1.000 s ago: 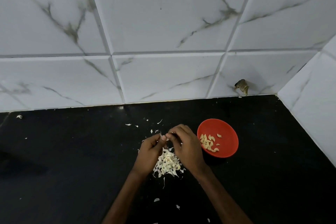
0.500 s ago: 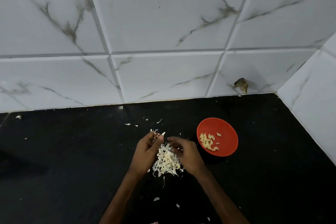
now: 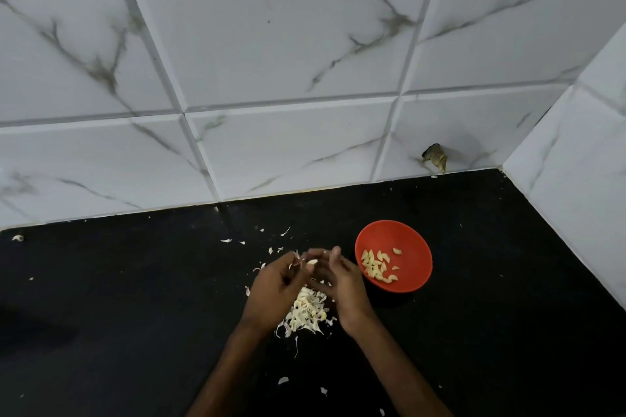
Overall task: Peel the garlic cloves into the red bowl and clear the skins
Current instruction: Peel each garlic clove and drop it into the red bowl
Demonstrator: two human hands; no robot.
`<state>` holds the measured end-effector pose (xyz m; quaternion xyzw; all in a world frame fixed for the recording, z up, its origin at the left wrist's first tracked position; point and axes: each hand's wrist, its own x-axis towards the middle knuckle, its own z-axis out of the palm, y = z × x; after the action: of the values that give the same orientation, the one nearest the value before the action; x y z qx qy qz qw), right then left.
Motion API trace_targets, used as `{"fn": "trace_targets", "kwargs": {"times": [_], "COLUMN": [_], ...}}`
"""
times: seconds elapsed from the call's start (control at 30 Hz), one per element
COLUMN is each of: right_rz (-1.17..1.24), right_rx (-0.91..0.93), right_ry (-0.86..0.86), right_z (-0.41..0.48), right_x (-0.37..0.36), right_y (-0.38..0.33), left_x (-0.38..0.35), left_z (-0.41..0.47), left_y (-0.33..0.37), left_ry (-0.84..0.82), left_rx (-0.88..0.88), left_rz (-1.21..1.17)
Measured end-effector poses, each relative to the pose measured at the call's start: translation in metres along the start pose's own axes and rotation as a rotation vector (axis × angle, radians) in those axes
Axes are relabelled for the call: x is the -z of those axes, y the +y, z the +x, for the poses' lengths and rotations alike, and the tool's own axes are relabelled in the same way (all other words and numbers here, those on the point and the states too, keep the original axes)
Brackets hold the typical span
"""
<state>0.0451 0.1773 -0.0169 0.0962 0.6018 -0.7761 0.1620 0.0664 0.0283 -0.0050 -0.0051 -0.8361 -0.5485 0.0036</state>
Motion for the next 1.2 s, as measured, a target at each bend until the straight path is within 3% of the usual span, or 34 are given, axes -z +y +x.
{"fn": "trace_targets", "kwargs": {"times": [0.07,0.13,0.3,0.37,0.43,0.6,0.63,0.7,0.77,0.83,0.97,1.2], "right_rz": [0.435,0.669,0.772,0.6,0.237,-0.906,-1.0,-0.842,-0.712,-0.789,-1.18,-1.23], "right_rx": [-0.132,-0.191,-0.201,-0.151,-0.092,0.125,0.217,0.323,0.313,0.351,0.464,0.554], "right_ry": [-0.072,-0.039,0.216,0.343,0.414,0.309,0.279,0.149,0.001,-0.076,-0.094,-0.02], "right_z": [-0.001,-0.002,0.011,0.02,0.024,0.027,0.024,0.01,-0.007,-0.015,-0.014,-0.013], "right_x": [0.003,0.011,0.051,0.07,0.085,0.103,0.098,0.074,0.045,0.022,0.002,-0.002], "right_y": [-0.007,-0.014,-0.023,-0.026,-0.028,-0.018,-0.016,-0.015,-0.014,-0.013,-0.014,-0.012], "left_x": [-0.012,-0.025,-0.047,-0.045,-0.041,-0.028,-0.026,-0.022,-0.018,-0.014,-0.006,-0.002], "left_z": [0.007,0.013,0.016,0.014,0.01,-0.001,-0.003,-0.005,-0.006,-0.008,-0.014,-0.024], "left_y": [0.007,0.017,0.035,0.031,0.027,0.018,0.016,0.013,0.013,0.011,0.011,0.014], "left_ry": [-0.079,-0.13,-0.125,-0.164,-0.182,-0.072,-0.068,-0.058,-0.05,-0.018,0.024,-0.062], "left_rx": [0.0,0.031,0.259,0.429,0.502,0.391,0.37,0.339,0.311,0.257,0.177,0.094], "left_rz": [0.144,0.197,-0.265,-0.385,-0.481,-0.503,-0.499,-0.495,-0.441,-0.262,-0.021,0.25]}}
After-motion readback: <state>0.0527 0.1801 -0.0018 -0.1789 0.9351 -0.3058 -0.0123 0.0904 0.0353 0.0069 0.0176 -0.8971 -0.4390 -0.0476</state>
